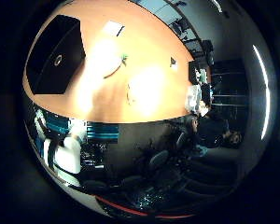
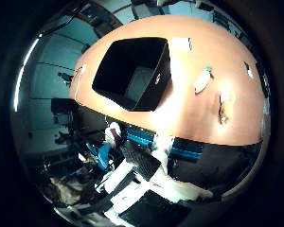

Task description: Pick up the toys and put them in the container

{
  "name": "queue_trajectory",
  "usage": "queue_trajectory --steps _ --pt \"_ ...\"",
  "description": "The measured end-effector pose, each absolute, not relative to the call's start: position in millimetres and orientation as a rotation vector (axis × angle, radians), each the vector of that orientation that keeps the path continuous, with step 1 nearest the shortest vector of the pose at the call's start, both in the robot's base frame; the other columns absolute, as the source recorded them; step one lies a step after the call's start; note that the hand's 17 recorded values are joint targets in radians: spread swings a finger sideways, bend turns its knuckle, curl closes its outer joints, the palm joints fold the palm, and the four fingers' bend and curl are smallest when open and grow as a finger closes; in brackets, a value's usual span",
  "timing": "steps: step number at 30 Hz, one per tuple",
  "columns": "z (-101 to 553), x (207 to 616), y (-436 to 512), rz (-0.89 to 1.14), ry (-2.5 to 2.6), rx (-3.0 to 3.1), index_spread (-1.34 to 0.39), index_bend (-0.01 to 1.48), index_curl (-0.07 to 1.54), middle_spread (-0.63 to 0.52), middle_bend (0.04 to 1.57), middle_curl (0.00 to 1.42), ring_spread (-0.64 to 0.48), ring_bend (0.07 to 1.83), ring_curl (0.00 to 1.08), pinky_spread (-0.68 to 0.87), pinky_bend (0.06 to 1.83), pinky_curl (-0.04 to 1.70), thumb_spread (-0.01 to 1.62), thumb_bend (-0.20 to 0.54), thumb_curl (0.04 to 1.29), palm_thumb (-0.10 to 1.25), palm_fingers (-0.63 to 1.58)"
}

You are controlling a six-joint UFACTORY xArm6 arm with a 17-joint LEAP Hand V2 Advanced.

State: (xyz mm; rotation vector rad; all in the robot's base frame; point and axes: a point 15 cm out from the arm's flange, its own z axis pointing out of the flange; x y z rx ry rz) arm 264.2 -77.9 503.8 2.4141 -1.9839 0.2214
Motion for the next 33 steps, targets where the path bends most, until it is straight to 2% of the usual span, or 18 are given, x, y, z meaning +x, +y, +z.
queue_trajectory --steps 12,19,27,33 --pt "474.3 300.6 -132.3 0.172 -2.092 2.293 -0.42 0.16 0.28 -0.07 0.23 0.34 0.14 0.36 0.21 0.44 0.39 0.23 1.07 -0.023 0.25 0.33 0.33" --pt "448.9 310.7 -200.1 0.138 -2.180 2.187 -0.42 0.17 0.28 -0.08 0.23 0.34 0.14 0.37 0.21 0.43 0.39 0.23 1.07 -0.023 0.24 0.33 0.33" --pt "396.0 330.5 -290.6 0.151 -2.305 2.056 -0.41 0.16 0.28 -0.08 0.23 0.34 0.14 0.37 0.21 0.43 0.39 0.24 1.08 -0.022 0.25 0.34 0.33" --pt "340.5 342.5 -339.4 0.106 -2.405 1.948 -0.35 0.15 0.27 -0.02 0.21 0.34 0.16 0.40 0.21 0.44 0.42 0.25 1.08 -0.023 0.25 0.35 0.28"
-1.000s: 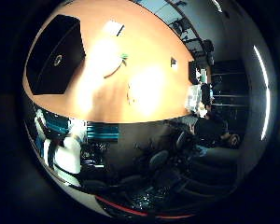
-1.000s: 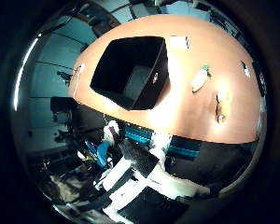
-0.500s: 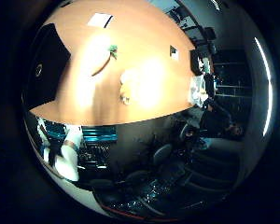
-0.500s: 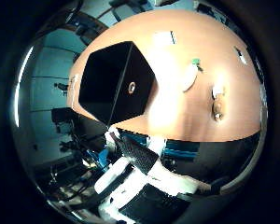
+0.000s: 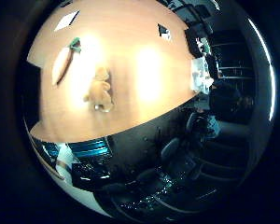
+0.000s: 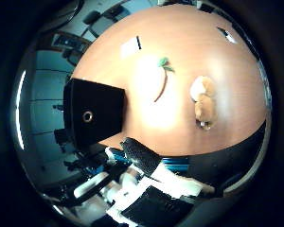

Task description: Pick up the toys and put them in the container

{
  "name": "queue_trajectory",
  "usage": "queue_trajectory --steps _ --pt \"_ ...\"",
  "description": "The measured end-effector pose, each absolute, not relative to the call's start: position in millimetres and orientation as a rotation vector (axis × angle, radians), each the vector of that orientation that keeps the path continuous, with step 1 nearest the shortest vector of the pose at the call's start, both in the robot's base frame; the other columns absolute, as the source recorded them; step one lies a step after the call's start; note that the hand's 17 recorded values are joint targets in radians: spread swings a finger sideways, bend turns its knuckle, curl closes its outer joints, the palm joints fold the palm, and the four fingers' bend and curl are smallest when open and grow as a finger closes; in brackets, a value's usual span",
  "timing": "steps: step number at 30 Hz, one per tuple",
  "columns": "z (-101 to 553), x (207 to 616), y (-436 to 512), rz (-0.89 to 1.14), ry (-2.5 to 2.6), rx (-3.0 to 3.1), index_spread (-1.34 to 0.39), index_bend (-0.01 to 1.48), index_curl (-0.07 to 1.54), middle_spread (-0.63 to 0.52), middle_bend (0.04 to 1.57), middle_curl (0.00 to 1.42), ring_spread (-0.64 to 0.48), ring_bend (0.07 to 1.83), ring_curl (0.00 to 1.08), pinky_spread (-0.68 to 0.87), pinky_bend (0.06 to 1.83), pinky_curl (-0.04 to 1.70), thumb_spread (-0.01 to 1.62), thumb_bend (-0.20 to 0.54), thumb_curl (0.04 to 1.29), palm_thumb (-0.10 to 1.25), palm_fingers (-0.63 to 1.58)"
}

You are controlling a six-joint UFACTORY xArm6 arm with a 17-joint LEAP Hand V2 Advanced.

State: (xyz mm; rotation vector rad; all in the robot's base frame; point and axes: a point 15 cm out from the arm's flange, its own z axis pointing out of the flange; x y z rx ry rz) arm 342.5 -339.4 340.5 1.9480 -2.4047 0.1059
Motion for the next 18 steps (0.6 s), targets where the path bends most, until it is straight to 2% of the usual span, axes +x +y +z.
queue_trajectory --steps 18 --pt "208.0 366.9 -398.1 -0.040 -2.828 1.544 -0.15 0.15 0.26 0.18 0.20 0.34 0.23 0.40 0.22 0.46 0.46 0.28 1.07 -0.024 0.26 0.39 0.13"
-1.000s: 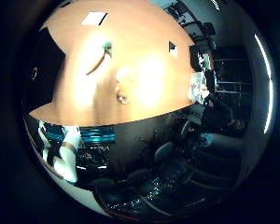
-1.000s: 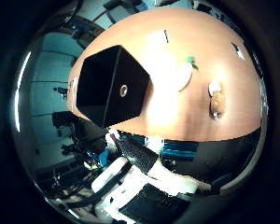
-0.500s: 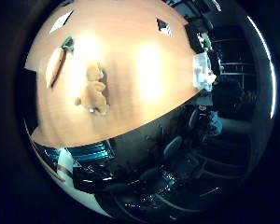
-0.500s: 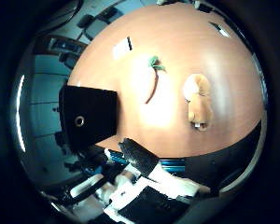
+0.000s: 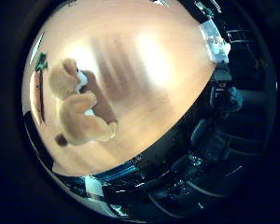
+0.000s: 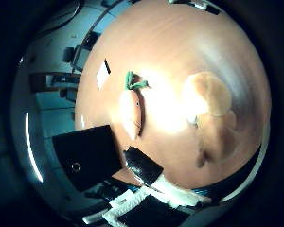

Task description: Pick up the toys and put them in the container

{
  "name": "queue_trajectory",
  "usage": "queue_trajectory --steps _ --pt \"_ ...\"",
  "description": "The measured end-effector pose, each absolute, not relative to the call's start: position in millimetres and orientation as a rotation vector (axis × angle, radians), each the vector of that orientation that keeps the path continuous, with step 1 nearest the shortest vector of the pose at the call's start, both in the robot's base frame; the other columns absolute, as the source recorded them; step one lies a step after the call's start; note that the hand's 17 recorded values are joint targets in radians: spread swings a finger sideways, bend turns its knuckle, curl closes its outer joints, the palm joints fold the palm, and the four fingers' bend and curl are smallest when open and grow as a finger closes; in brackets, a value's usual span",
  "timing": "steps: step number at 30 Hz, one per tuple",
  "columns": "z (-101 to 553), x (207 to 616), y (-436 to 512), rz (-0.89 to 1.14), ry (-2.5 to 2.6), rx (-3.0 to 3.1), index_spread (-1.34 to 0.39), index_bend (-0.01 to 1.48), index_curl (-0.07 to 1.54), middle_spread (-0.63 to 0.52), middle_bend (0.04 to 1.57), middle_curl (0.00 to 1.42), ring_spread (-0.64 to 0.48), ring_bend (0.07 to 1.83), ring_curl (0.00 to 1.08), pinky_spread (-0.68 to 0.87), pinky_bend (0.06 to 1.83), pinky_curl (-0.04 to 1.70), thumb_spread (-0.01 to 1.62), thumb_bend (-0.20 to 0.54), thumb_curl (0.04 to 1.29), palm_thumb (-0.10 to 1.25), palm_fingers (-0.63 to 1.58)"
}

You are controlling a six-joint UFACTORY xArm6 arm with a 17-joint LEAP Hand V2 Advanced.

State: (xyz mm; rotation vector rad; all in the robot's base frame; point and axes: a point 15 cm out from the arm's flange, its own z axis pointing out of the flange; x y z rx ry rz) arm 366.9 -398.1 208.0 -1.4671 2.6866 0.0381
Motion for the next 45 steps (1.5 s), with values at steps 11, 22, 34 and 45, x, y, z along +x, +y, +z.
queue_trajectory --steps 11,22,34,45 --pt "164.0 369.0 -401.8 0.093 2.717 -1.431 -0.11 0.15 0.26 0.20 0.22 0.34 0.24 0.38 0.23 0.46 0.46 0.28 1.04 -0.025 0.26 0.38 0.12" --pt "145.8 371.5 -391.6 0.145 2.725 -1.464 -0.09 0.15 0.26 0.10 0.29 0.36 0.19 0.44 0.25 0.44 0.49 0.29 1.02 -0.021 0.29 0.45 0.24" --pt "128.6 356.4 -383.5 0.213 2.745 -1.528 -0.29 0.21 0.32 -0.20 0.55 0.48 -0.23 0.86 0.37 -0.11 0.73 0.28 1.01 -0.011 0.36 0.77 0.96" --pt "182.4 347.6 -394.5 0.099 2.727 -1.526 -0.32 0.90 0.70 -0.19 1.16 0.71 -0.23 1.27 0.57 -0.27 1.22 0.54 0.98 -0.006 0.47 1.00 1.26"
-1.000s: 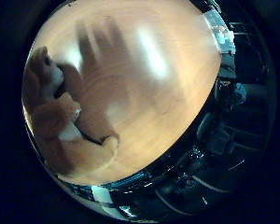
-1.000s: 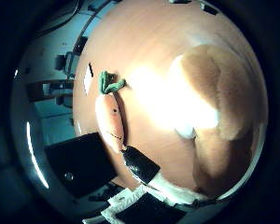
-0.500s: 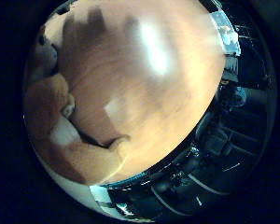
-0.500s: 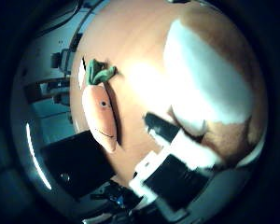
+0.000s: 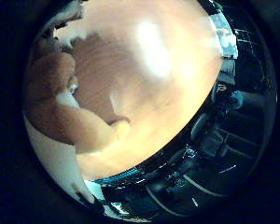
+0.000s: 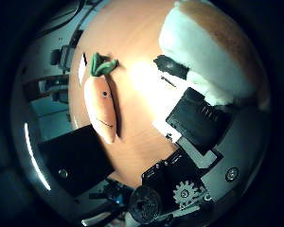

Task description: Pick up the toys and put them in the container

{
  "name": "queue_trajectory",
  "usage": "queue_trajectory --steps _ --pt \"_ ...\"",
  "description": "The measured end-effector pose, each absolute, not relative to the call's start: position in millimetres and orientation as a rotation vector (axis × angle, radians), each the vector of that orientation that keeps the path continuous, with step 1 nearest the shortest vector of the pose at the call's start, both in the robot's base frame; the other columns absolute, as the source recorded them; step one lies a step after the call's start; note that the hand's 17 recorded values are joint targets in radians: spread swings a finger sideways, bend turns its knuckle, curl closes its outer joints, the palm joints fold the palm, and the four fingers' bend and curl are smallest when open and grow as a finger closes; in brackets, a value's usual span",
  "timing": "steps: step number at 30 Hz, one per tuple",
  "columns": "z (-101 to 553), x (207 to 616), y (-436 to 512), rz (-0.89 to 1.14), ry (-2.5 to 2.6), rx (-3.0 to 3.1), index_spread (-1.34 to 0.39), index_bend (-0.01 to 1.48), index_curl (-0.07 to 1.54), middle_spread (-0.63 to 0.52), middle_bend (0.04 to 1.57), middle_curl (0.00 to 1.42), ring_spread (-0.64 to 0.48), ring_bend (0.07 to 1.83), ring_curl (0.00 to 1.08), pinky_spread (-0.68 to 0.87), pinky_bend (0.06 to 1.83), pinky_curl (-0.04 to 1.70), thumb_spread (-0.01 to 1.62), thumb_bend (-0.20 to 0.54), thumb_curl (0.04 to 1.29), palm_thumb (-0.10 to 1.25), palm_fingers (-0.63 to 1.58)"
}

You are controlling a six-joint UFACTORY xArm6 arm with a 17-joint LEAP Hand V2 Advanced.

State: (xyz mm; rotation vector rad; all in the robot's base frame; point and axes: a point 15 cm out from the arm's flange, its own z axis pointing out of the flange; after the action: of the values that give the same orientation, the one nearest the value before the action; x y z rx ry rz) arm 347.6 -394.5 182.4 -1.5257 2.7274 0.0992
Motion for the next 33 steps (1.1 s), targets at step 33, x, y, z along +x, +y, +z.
queue_trajectory --steps 33 --pt "492.8 349.9 -163.4 -0.193 2.314 -1.910 -0.24 1.05 0.84 -0.14 1.31 0.77 -0.22 1.38 0.71 -0.21 1.20 0.94 0.92 -0.016 0.73 1.02 1.10"
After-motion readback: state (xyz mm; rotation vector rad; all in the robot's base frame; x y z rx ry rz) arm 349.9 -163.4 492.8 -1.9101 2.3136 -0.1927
